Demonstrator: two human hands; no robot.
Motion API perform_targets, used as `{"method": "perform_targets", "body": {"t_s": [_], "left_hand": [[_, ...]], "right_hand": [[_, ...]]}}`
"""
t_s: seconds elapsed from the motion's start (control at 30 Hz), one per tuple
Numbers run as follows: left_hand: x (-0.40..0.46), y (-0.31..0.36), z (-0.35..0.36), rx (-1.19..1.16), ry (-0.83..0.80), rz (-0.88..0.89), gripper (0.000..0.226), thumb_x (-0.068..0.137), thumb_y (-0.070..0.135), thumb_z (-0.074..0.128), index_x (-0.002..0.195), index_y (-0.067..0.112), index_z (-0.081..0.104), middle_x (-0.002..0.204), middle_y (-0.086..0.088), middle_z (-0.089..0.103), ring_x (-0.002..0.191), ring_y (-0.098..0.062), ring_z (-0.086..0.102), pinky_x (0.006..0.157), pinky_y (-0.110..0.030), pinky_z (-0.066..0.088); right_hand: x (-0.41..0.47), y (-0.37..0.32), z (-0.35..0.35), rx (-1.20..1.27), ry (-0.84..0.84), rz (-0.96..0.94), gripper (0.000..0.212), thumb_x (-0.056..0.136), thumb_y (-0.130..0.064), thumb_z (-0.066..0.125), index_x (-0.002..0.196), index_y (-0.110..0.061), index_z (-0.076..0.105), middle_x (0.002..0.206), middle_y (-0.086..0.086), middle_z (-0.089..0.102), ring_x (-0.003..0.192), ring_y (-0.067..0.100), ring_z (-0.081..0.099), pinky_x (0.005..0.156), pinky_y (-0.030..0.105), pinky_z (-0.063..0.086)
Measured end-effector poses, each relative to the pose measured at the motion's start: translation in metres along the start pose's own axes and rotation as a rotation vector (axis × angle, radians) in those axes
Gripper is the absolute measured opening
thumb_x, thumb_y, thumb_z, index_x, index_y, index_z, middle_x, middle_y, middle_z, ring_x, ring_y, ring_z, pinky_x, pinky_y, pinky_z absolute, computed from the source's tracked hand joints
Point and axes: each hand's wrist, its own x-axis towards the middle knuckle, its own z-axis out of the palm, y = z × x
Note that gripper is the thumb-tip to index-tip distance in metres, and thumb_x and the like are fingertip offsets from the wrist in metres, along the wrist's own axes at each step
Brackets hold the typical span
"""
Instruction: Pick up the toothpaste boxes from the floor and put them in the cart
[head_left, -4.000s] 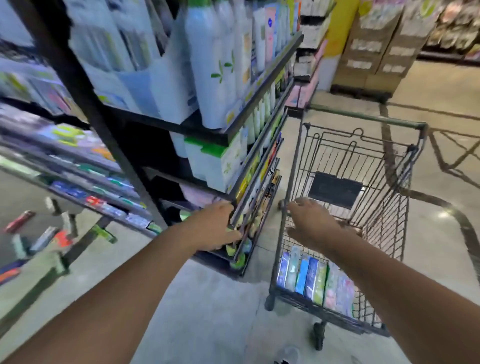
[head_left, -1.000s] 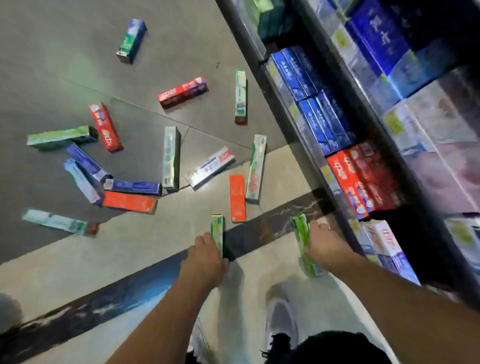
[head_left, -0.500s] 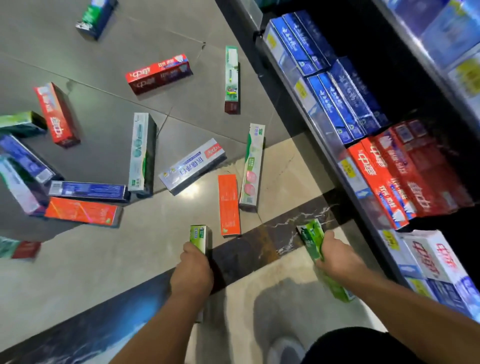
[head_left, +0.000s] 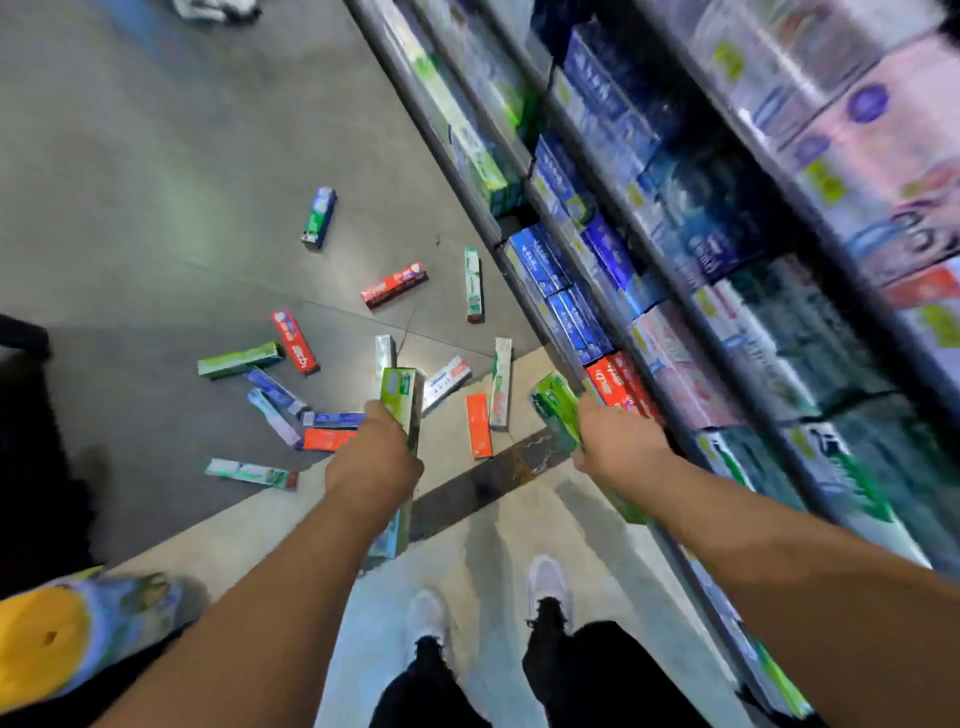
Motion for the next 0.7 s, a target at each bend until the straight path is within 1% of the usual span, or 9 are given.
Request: {"method": "perform_targets", "body": {"t_s": [0.07,0.17,0.23,0.27,0.33,0.4,0.5,0.6,0.7], "left_hand": [[-0.032,0.007,-0.06,0.016,0.008,0.034,0.041,0.083,0.017,0.063,0.109,0.006,0.034,0.097,-0.013,0.058,0.101,-0.038,0.062,0.069,-0.036,0.04],[-0.073,0.014,-0.136,0.04,0.02,0.086,0.041,0.08,0.022,0.063,0.107,0.008,0.036,0.095,-0.007,0.059,0.096,-0.036,0.062,0.072,-0.038,0.048],[-0.098,0.02,-0.178,0.065,0.044,0.146,0.046,0.078,0.023,0.064,0.112,0.007,0.037,0.1,-0.009,0.061,0.096,-0.036,0.062,0.075,-0.038,0.049],[-0.109,0.024,-0.195,0.075,0.06,0.175,0.05,0.077,0.023,0.065,0.115,0.007,0.036,0.101,-0.009,0.061,0.098,-0.036,0.062,0.075,-0.038,0.047],[-0.128,0.032,-0.222,0.095,0.096,0.247,0.054,0.076,0.026,0.066,0.117,0.008,0.035,0.103,-0.011,0.062,0.1,-0.037,0.061,0.071,-0.036,0.042],[-0.146,0.045,-0.238,0.147,0.115,0.34,0.053,0.076,0.031,0.068,0.112,0.009,0.035,0.098,-0.008,0.06,0.098,-0.036,0.062,0.069,-0.035,0.04],[-0.174,0.07,-0.243,0.234,0.11,0.503,0.049,0.077,0.035,0.068,0.107,0.009,0.039,0.089,-0.004,0.052,0.093,-0.033,0.063,0.067,-0.034,0.045],[-0.202,0.105,-0.23,0.343,0.095,0.671,0.054,0.073,0.038,0.066,0.111,0.01,0.041,0.102,-0.008,0.062,0.094,-0.032,0.064,0.073,-0.037,0.052],[-0.242,0.145,-0.211,0.341,0.013,0.827,0.046,0.077,0.036,0.064,0.104,0.012,0.035,0.108,-0.01,0.063,0.101,-0.034,0.063,0.074,-0.036,0.046]], "right_hand": [[-0.042,-0.01,-0.056,0.008,0.03,0.019,0.045,0.083,-0.026,0.063,0.12,-0.01,0.041,0.111,0.01,0.066,0.102,0.033,0.066,0.074,0.036,0.047],[-0.097,-0.023,-0.126,0.013,0.059,0.056,0.045,0.082,-0.025,0.061,0.12,-0.009,0.044,0.112,0.01,0.065,0.102,0.033,0.065,0.078,0.038,0.047],[-0.131,-0.031,-0.164,0.024,0.095,0.083,0.044,0.083,-0.027,0.061,0.118,-0.008,0.044,0.112,0.01,0.063,0.101,0.033,0.064,0.07,0.037,0.046],[-0.147,-0.034,-0.18,0.033,0.12,0.104,0.041,0.083,-0.027,0.061,0.117,-0.009,0.045,0.11,0.009,0.063,0.099,0.032,0.064,0.066,0.035,0.043],[-0.175,-0.036,-0.201,0.055,0.184,0.15,0.038,0.083,-0.027,0.059,0.115,-0.01,0.046,0.108,0.008,0.064,0.097,0.032,0.064,0.063,0.034,0.041],[-0.203,-0.033,-0.212,0.099,0.25,0.201,0.046,0.084,-0.029,0.058,0.124,-0.01,0.043,0.109,0.008,0.065,0.096,0.032,0.065,0.063,0.035,0.042],[-0.245,-0.021,-0.212,0.173,0.307,0.29,0.071,0.089,-0.027,0.057,0.147,-0.007,0.02,0.114,0.011,0.06,0.097,0.032,0.064,0.062,0.038,0.044],[-0.294,-0.001,-0.2,0.182,0.338,0.381,0.082,0.093,-0.032,0.054,0.154,-0.008,0.005,0.127,0.014,0.056,0.105,0.033,0.063,0.066,0.04,0.043],[-0.346,0.028,-0.184,0.221,0.336,0.494,0.082,0.092,-0.031,0.054,0.154,-0.01,0.005,0.132,0.013,0.055,0.111,0.032,0.06,0.075,0.041,0.047]]}}
